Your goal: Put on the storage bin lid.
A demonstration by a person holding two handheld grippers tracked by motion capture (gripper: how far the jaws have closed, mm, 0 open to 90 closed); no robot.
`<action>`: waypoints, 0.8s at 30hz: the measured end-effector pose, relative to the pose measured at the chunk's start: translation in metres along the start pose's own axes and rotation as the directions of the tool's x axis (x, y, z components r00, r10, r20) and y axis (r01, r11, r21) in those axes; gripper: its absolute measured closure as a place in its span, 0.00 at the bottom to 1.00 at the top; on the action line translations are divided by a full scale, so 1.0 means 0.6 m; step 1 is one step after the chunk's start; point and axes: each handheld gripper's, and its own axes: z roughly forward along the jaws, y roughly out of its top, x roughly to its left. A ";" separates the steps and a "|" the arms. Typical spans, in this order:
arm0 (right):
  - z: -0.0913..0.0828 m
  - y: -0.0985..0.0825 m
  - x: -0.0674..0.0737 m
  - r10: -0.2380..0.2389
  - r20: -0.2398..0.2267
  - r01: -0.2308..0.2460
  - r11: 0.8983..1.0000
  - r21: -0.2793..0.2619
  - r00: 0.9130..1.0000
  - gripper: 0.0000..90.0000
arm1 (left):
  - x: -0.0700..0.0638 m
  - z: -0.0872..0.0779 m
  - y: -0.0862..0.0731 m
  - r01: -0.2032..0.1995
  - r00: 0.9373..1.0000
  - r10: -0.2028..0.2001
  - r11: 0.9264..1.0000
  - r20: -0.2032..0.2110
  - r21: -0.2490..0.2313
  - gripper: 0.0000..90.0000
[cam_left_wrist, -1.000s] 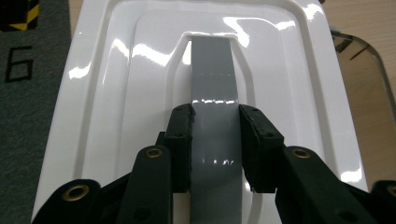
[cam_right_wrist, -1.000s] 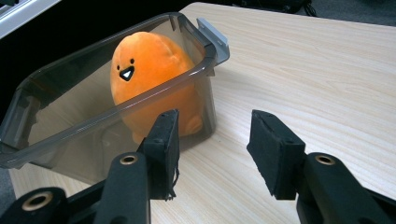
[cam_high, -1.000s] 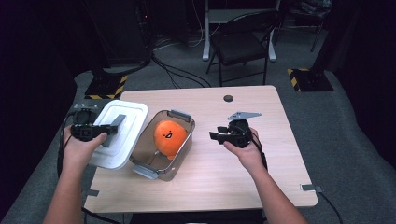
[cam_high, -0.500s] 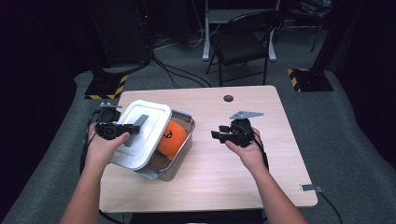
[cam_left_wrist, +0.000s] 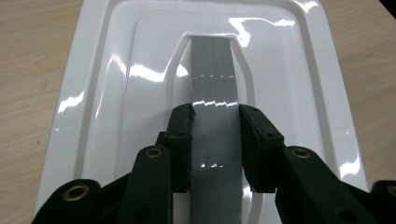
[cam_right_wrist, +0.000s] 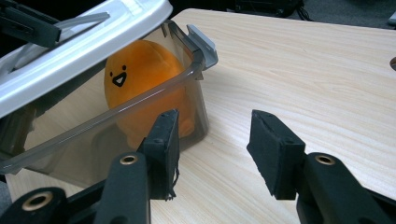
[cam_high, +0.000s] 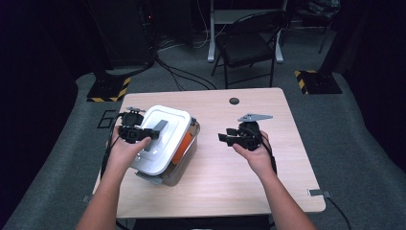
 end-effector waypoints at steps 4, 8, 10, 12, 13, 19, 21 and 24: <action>0.000 -0.001 -0.003 0.004 0.002 -0.004 1.000 0.000 1.000 0.58 | -0.012 0.025 0.003 -0.014 1.000 0.014 1.000 0.006 0.020 0.74; 0.000 -0.002 -0.005 0.007 0.003 -0.007 1.000 0.000 1.000 0.58 | -0.018 0.037 0.003 -0.026 1.000 0.026 0.999 0.010 0.039 0.74; -0.001 -0.002 -0.007 0.010 0.005 -0.010 1.000 -0.001 1.000 0.58 | -0.021 0.043 0.003 -0.030 1.000 0.030 0.999 0.007 0.045 0.74; -0.001 -0.002 -0.008 0.014 0.004 -0.014 1.000 0.000 1.000 0.58 | -0.022 0.051 0.002 -0.030 1.000 0.030 0.998 0.006 0.050 0.74; -0.001 -0.002 -0.008 0.014 0.004 -0.014 1.000 0.000 1.000 0.58 | -0.022 0.051 0.002 -0.030 1.000 0.030 0.998 0.006 0.050 0.74; 0.000 -0.003 -0.010 0.014 0.007 -0.014 1.000 0.002 1.000 0.58 | -0.027 0.060 0.000 -0.039 0.999 0.039 0.999 -0.012 0.039 0.74; -0.001 -0.003 -0.011 0.017 0.008 -0.017 1.000 0.000 1.000 0.58 | -0.025 0.060 -0.001 -0.046 0.999 0.047 0.998 -0.010 0.035 0.74; -0.001 -0.003 -0.012 0.020 0.008 -0.020 1.000 -0.002 1.000 0.58 | -0.022 0.059 -0.003 -0.052 0.999 0.052 0.998 0.001 0.033 0.73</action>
